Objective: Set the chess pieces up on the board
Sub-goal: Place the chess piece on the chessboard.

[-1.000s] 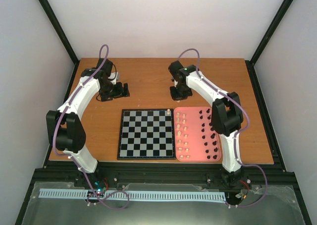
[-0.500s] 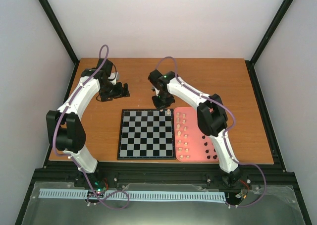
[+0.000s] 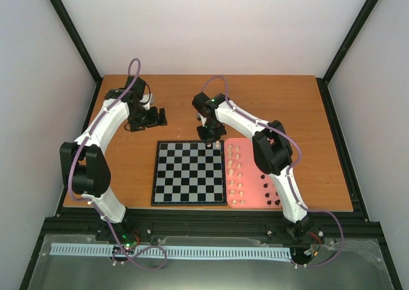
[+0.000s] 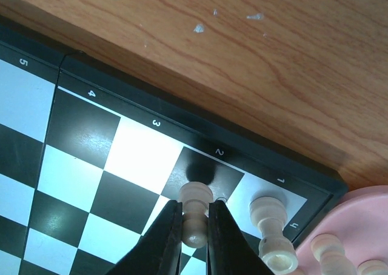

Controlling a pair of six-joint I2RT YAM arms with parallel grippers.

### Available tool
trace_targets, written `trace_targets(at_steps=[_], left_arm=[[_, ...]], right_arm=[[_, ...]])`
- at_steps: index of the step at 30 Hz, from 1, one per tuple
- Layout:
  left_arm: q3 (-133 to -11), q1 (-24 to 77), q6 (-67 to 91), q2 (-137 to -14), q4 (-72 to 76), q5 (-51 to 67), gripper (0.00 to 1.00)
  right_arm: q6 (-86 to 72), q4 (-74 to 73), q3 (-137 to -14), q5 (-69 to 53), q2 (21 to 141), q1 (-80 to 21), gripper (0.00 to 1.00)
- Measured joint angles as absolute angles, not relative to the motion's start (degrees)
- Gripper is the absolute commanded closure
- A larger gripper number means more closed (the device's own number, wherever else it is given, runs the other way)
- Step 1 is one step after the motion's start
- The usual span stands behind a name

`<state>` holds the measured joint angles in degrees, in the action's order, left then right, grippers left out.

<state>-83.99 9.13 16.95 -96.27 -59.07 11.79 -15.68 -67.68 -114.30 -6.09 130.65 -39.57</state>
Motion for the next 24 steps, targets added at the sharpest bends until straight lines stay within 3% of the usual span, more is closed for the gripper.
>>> trace_targets(at_steps=[9,12,19,24], left_arm=[[-83.99,9.13,16.95,-96.27,-58.94,11.79,0.00],[-83.99,9.13,16.95,-96.27,-58.92,11.81,0.00],[-83.99,9.13,16.95,-96.27,-58.92,11.81,0.00],[-83.99,9.13,16.95,-96.27,-58.89,11.81,0.00]], right_arm=[[-15.66,-67.72,-114.24,-6.09,131.92,-39.57,0.95],[-15.64,-67.85,-114.65,-6.07,132.14,-39.57,0.90],[-15.16,-67.92,-114.91,-6.09,132.44,-39.57,0.68],[-14.61,-67.94,-115.28,-6.42,132.44,-39.57,0.60]])
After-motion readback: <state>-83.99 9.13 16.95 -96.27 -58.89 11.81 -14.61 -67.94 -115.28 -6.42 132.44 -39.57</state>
